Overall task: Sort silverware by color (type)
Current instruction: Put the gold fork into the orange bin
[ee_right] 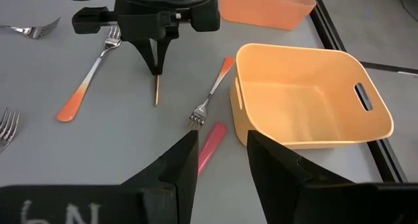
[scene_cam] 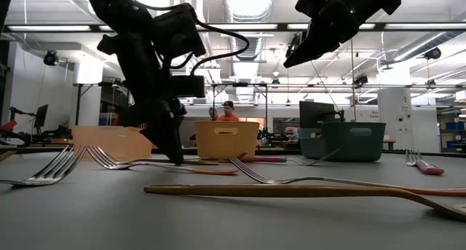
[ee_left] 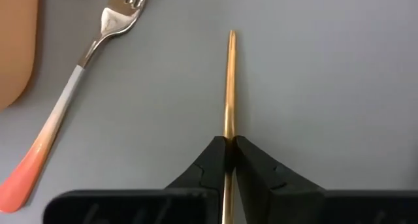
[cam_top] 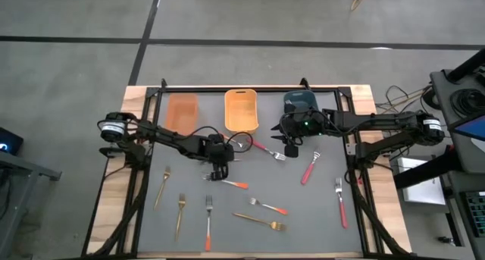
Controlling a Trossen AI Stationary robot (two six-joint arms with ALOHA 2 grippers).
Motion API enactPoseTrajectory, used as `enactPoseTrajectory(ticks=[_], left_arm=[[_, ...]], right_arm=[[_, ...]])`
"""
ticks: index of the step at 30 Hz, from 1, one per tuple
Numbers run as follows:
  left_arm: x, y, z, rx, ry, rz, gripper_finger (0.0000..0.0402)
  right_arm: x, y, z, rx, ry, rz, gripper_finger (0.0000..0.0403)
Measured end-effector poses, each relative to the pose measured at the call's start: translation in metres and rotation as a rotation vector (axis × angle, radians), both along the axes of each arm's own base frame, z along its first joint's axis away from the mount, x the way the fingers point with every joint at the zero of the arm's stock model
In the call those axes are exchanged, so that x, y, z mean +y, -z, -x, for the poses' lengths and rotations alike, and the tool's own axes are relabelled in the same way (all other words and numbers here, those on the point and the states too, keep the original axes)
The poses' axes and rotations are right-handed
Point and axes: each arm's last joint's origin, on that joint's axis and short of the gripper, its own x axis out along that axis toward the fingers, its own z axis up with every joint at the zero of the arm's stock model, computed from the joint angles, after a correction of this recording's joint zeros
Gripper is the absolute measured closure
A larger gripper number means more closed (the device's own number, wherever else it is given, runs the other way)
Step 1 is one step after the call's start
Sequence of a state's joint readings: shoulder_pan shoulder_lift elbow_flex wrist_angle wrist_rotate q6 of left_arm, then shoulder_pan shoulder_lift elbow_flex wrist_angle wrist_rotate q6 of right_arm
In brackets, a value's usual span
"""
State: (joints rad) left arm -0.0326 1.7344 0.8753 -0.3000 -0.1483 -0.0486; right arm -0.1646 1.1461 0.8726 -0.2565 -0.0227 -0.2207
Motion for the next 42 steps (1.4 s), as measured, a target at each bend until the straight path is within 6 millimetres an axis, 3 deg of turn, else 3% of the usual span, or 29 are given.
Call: enactPoseTrajectory(ticks=[15,31,42], left_arm=[[-0.001,-0.026,-0.002,0.194,0.017,-0.003,0.0389],[0.001,-0.018,-0.008,0.195,0.21,-0.079,0.0397],[0.004,-0.015,-0.008,0.216,0.216,-0.132,0.0353]], right_arm=[[0.0,0.0,0.0,0.0,0.0,0.0,0.028],[0.0,0.0,0.0,0.0,-0.001,0.003,0.028],[0.0,0.0,0.0,0.0,0.0,0.001,0.028]])
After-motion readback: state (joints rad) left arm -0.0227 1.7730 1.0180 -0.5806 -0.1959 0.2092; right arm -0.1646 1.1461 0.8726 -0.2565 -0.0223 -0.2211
